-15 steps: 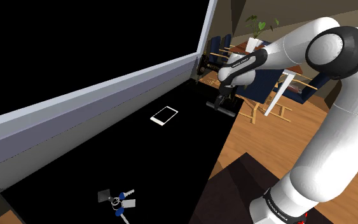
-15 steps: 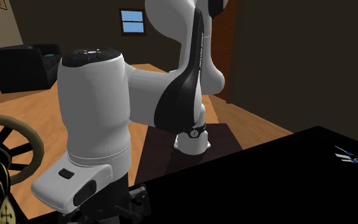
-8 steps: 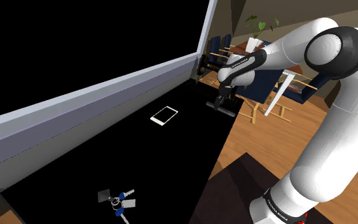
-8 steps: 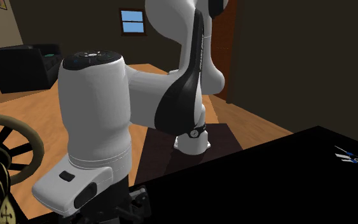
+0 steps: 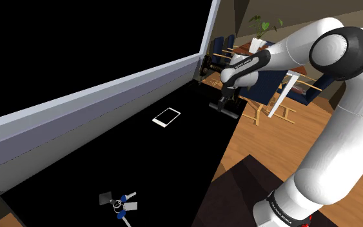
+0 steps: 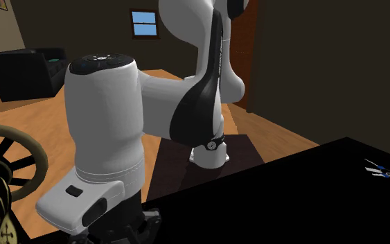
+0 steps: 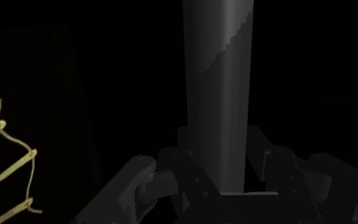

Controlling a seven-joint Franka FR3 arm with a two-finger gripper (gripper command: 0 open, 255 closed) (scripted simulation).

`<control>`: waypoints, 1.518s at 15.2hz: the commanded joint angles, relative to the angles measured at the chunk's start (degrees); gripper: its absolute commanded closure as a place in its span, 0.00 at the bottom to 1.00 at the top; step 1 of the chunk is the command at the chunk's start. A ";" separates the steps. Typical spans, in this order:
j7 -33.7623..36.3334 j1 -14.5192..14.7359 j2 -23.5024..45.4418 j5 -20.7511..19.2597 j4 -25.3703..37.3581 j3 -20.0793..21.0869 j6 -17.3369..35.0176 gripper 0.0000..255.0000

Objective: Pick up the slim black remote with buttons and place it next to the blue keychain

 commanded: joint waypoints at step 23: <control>5.94 2.67 -9.81 -3.87 1.73 1.19 -11.52 1.00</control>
